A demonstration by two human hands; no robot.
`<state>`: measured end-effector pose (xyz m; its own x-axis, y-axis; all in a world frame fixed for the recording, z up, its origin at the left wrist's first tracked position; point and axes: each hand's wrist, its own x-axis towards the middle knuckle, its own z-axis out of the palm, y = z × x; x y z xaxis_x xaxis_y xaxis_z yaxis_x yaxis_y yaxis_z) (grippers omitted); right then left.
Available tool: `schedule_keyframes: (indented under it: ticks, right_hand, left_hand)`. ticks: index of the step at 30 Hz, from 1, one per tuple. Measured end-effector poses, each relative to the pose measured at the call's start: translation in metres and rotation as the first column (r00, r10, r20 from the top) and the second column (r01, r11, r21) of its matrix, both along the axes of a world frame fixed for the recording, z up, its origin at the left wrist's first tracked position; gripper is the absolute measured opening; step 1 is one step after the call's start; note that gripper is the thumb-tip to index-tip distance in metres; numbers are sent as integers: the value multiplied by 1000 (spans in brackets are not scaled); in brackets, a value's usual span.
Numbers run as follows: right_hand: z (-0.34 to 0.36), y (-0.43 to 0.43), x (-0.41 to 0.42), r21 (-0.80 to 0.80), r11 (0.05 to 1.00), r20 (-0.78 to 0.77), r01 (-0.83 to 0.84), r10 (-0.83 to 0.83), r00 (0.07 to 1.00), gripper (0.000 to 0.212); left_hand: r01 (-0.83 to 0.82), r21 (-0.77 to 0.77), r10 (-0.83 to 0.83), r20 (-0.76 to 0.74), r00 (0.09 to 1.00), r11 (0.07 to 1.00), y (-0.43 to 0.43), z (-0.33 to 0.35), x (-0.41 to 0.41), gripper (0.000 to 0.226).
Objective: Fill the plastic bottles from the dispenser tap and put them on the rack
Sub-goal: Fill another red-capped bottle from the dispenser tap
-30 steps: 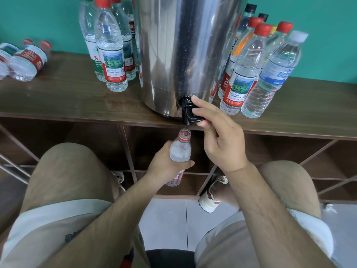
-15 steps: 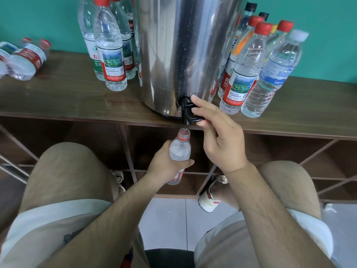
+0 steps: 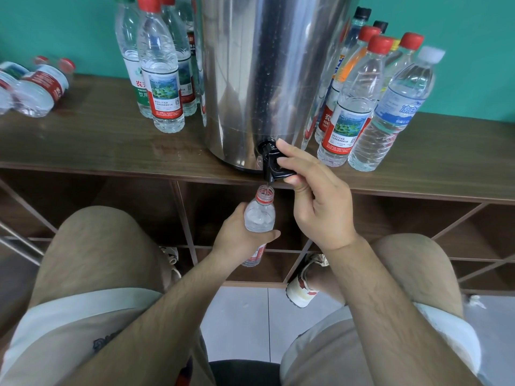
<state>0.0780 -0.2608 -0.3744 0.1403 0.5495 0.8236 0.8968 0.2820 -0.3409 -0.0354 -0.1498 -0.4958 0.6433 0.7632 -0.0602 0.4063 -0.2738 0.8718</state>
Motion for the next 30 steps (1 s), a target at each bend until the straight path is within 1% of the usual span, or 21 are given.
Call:
schedule_keyframes:
  ticks: [10, 17, 25, 30]
  right_hand:
    - [1, 0, 0, 12, 1000, -2, -5, 5, 1000, 25]
    - [1, 0, -1, 11, 1000, -2, 3, -3, 1000, 26]
    - [2, 0, -2, 15, 1000, -16, -5, 6, 1000, 29]
    - [2, 1, -2, 20, 1000, -12, 2, -2, 1000, 29]
  left_hand:
    - [-2, 15, 2, 3, 1000, 1000, 1, -1, 0, 65]
    - [-1, 18, 1, 3, 1000, 1000, 1, -2, 0, 68]
    - [4, 10, -4, 5, 1000, 1000, 1, -2, 0, 63]
    - [-3, 23, 3, -1, 1000, 1000, 1, -2, 0, 64]
